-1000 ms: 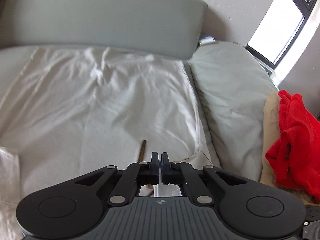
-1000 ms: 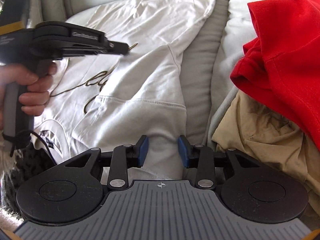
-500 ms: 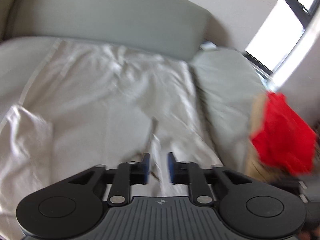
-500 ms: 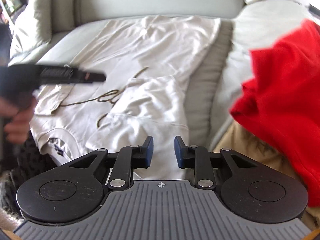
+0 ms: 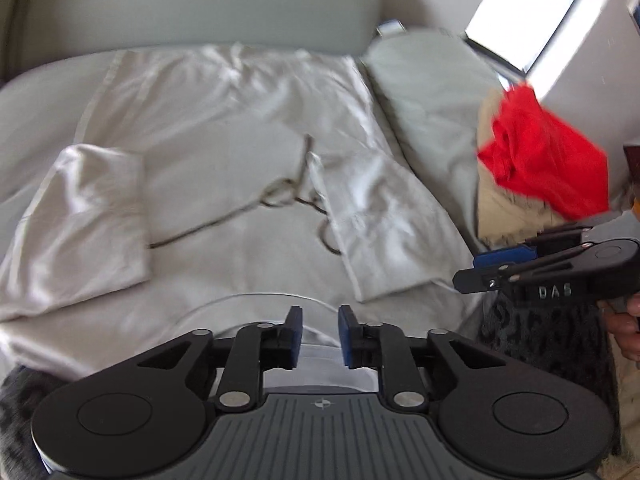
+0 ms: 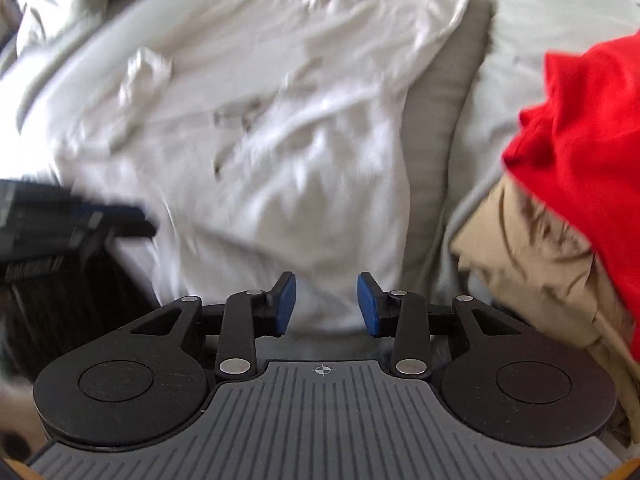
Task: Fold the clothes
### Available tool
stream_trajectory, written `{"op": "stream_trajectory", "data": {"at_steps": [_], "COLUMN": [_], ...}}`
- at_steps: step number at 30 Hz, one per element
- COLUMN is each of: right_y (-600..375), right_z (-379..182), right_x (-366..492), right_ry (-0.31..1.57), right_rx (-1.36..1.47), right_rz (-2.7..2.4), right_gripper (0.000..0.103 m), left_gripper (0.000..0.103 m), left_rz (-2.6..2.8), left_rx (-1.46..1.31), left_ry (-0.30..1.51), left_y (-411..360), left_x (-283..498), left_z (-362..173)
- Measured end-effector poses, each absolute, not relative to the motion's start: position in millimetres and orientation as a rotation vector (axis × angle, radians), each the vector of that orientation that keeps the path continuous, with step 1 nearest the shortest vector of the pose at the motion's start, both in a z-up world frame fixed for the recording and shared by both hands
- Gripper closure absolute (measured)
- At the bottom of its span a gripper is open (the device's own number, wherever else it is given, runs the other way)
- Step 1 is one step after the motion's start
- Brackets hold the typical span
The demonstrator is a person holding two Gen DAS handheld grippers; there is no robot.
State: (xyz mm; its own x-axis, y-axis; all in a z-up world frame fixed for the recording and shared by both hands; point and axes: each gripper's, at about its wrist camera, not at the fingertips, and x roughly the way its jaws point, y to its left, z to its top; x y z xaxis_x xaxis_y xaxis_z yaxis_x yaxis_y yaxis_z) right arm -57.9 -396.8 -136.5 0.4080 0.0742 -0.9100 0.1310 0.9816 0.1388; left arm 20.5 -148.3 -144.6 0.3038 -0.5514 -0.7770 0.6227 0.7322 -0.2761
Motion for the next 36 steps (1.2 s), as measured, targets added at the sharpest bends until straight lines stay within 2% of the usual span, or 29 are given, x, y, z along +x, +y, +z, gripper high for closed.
{"op": "stream_trajectory", "data": {"at_steps": [8,11,13,15,16,18,20,24,28,36], "right_y": [-371,-364,-359,-352,-349,-349,-352,-349,-353,-389], "right_z": [-136,-147,-160,-162,-162,-160,-150,-133,-109,-38], "right_x": [-31,-31,-36,-49,-53,-60,-67,-69,-66,-44], "right_ry": [1.065,1.103,1.166,1.202,1.252,1.342,1.294,1.212,1.157,0.961], "right_rx": [0.253,0.255,0.248,0.189,0.175,0.218,0.248,0.228,0.284,0.387], "right_rz": [0.005,0.01,0.026,0.065,0.094,0.131,0.135,0.135,0.173,0.101], "right_gripper": [0.055,0.055,0.052,0.049,0.047,0.049,0.051,0.051,0.052,0.05], "left_gripper": [0.086,0.087,0.089,0.088,0.089,0.089,0.089,0.086,0.07,0.064], "left_rz": [-0.416,-0.385,-0.363,-0.376,-0.383,-0.411,-0.455,-0.499,-0.543,-0.518], "left_rx": [-0.07,-0.019,0.07,0.165,0.204,0.133,0.039,0.046,0.04,0.028], "left_ry": [0.922,1.036,1.181,1.248,1.232,1.207,1.156,1.03,0.983,0.862], "left_y": [-72,-71,-73,-74,-74,-65,-59,-77,-94,-86], "left_x": [76,83,78,64,57,50,46,41,37,67], "left_z": [-138,-156,-176,-188,-186,-172,-153,-122,-102,-49]}}
